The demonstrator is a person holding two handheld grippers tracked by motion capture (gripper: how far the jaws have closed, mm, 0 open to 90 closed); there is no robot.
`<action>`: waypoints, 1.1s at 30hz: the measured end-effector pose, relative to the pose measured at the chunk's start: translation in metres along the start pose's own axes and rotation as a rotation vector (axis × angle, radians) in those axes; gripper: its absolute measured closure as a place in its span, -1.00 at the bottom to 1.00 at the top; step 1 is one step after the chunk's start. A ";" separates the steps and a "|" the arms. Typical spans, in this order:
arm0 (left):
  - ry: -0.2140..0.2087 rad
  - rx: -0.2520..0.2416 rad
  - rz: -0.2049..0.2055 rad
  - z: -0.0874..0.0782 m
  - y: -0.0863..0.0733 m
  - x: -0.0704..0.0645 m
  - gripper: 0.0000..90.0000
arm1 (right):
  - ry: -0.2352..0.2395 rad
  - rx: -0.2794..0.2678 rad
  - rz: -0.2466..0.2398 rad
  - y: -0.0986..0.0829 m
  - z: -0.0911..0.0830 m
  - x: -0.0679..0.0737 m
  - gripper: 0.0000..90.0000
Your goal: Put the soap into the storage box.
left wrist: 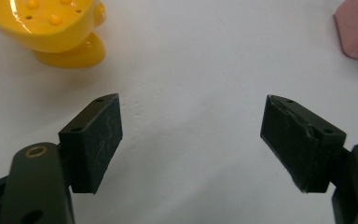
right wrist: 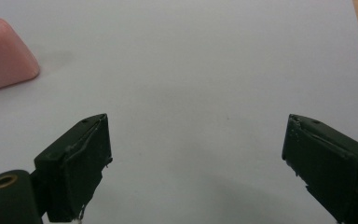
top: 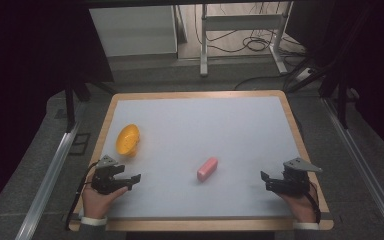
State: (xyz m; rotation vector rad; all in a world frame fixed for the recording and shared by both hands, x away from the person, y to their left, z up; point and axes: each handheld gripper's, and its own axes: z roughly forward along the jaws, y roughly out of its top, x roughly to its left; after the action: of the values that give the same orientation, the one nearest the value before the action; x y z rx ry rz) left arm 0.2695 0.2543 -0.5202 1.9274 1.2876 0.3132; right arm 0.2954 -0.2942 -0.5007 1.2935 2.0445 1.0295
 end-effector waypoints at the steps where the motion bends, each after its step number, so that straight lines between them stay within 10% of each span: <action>1: -0.008 -0.003 -0.002 0.000 0.000 0.000 -0.53 | -0.005 0.000 -0.002 0.000 -0.001 -0.001 -0.83; 33: -0.001 -0.026 0.018 -0.016 0.016 -0.006 -0.49 | -0.021 0.001 0.014 -0.004 -0.002 -0.004 -0.83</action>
State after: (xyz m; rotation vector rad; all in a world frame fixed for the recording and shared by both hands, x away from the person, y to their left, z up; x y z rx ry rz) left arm 0.2681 0.2535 -0.4961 1.9178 1.2598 0.3368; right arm 0.2936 -0.2999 -0.5027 1.3153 2.0241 1.0170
